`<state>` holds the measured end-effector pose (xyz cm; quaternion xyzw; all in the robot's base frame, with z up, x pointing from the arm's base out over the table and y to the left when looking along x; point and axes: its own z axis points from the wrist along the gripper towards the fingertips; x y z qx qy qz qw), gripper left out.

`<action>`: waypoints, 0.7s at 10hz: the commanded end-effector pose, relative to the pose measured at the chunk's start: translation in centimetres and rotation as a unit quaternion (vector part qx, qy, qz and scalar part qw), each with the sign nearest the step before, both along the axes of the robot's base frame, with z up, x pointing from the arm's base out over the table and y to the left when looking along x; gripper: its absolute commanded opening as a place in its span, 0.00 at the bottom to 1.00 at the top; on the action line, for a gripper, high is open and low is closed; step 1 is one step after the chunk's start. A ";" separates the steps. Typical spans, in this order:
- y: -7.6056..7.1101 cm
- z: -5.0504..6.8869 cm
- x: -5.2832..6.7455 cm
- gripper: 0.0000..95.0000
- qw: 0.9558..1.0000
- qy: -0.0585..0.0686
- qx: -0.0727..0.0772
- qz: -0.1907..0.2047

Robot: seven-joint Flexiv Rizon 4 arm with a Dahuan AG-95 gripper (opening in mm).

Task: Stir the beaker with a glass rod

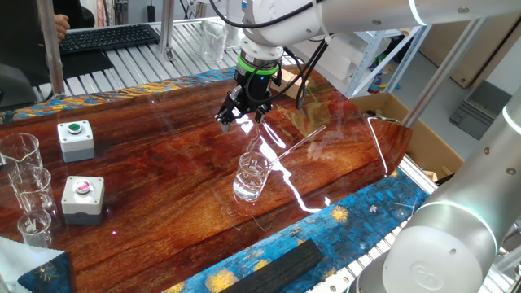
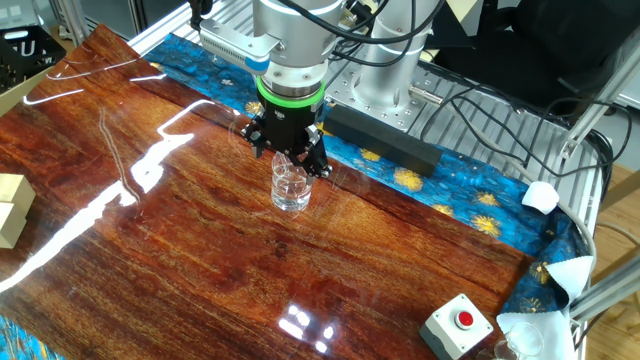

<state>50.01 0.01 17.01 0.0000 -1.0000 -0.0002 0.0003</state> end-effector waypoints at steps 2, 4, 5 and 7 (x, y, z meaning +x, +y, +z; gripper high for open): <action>0.0 0.0 0.0 0.00 0.997 -0.007 0.011 -0.075; 0.0 0.0 0.0 0.00 0.997 -0.007 0.011 -0.075; 0.0 0.0 0.0 0.00 0.997 -0.007 0.011 -0.075; 0.0 0.0 0.0 0.00 0.997 -0.007 0.011 -0.075</action>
